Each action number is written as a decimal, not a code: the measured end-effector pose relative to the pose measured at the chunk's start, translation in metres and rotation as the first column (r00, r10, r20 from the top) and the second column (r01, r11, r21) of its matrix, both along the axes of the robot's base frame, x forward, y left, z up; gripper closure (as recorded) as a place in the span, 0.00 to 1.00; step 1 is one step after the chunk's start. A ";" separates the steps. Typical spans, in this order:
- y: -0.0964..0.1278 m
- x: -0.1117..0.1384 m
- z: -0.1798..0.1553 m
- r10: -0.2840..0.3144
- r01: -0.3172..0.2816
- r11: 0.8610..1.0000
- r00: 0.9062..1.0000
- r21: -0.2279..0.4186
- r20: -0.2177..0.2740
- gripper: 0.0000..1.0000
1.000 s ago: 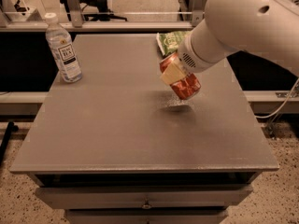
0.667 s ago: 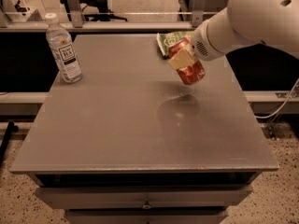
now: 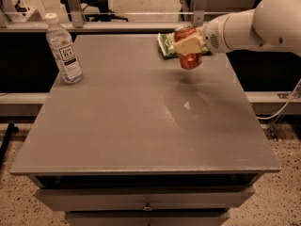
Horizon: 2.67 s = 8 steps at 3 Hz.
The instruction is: Move coke can near green jalapeno chip bag
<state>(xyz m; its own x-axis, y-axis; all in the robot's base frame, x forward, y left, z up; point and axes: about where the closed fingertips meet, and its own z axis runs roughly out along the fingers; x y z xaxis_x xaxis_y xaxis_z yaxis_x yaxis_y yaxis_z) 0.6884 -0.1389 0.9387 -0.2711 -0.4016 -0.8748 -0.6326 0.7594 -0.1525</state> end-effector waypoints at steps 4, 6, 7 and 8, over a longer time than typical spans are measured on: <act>-0.058 0.055 -0.024 0.122 -0.170 0.943 0.976 0.286 0.179 0.83; -0.072 0.058 -0.037 0.167 -0.231 0.916 0.963 0.327 0.213 0.36; -0.076 0.056 -0.040 0.178 -0.244 0.913 0.959 0.326 0.220 0.12; -0.080 0.051 -0.039 0.189 -0.252 0.916 0.957 0.312 0.220 0.00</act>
Offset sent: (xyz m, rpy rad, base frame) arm 0.0562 -0.0527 -0.0089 0.2722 -0.1789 0.1157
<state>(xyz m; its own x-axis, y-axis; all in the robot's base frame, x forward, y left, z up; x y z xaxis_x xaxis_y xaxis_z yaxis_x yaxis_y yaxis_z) 0.7395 -0.2186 0.8994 -0.0339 -0.1090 -0.9935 -0.7753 0.6301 -0.0427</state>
